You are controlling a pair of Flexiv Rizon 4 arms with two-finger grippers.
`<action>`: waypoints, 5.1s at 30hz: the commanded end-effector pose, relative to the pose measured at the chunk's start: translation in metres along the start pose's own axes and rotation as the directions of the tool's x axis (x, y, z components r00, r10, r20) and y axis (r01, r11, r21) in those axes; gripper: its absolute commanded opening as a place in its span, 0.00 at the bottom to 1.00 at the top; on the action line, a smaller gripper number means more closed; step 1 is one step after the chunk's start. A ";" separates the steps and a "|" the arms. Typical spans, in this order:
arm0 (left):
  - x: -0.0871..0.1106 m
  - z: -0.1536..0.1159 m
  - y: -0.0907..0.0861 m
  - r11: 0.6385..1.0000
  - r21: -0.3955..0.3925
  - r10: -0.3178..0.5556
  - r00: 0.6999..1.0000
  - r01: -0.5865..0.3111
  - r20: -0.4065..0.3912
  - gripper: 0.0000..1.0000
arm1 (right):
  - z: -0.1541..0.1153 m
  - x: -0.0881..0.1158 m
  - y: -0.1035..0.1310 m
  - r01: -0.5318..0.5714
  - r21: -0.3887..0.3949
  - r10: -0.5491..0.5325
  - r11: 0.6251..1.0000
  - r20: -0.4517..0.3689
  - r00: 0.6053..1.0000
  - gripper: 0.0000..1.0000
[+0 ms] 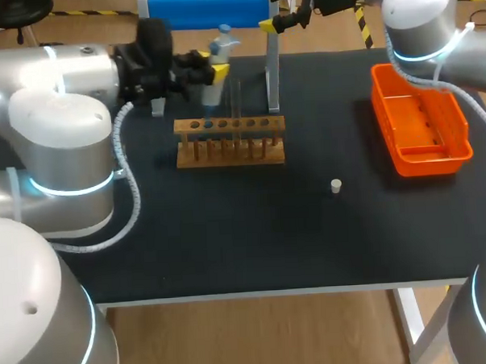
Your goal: Invert the test tube, pick up the pipette, mount the tip to pipette, aspirate from beaker and dispense into the tube, eject the tip, return the pipette, and cap with the stopper.
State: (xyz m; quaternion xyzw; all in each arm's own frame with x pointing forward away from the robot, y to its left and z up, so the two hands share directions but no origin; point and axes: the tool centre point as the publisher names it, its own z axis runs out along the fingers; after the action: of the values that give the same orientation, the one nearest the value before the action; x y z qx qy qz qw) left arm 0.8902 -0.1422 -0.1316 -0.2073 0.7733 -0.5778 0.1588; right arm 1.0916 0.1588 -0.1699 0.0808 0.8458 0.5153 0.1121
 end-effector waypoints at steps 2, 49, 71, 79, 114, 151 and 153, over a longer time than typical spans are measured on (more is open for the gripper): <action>-0.018 -0.022 0.006 0.999 -0.035 -0.014 0.997 0.016 0.069 0.00 | -0.001 -0.001 0.001 0.000 0.003 0.000 1.000 -0.005 1.000 1.00; -0.179 0.021 -0.006 0.984 -0.099 -0.081 0.870 0.147 0.486 0.00 | -0.001 -0.001 0.001 0.000 0.003 0.000 1.000 -0.005 1.000 1.00; -0.217 0.026 0.007 0.970 -0.103 -0.124 0.817 0.219 0.564 0.00 | -0.001 -0.001 0.001 0.000 0.003 0.000 1.000 -0.005 1.000 1.00; -0.230 0.032 0.009 0.966 -0.111 -0.130 0.809 0.234 0.574 0.00 | -0.001 -0.001 0.001 0.000 0.003 0.000 1.000 -0.005 1.000 1.00; -0.267 0.051 0.030 0.932 -0.156 -0.169 0.773 0.327 0.612 0.00 | -0.001 -0.001 0.001 0.000 0.003 0.000 1.000 -0.005 1.000 1.00; -0.278 0.058 0.042 0.905 -0.199 -0.178 0.759 0.376 0.626 0.00 | -0.001 -0.001 0.001 0.000 0.003 0.000 1.000 -0.005 1.000 1.00; -0.278 0.058 0.043 0.900 -0.204 -0.182 0.758 0.385 0.627 0.00 | -0.001 -0.001 0.001 0.000 0.003 0.000 1.000 -0.005 1.000 1.00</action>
State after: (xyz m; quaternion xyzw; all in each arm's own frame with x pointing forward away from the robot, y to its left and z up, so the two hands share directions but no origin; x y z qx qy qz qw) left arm 1.1491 -0.0386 -0.1911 -0.5144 0.7222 -0.3749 0.2709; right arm 1.0917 0.1590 -0.1701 0.0805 0.8454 0.5160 0.1120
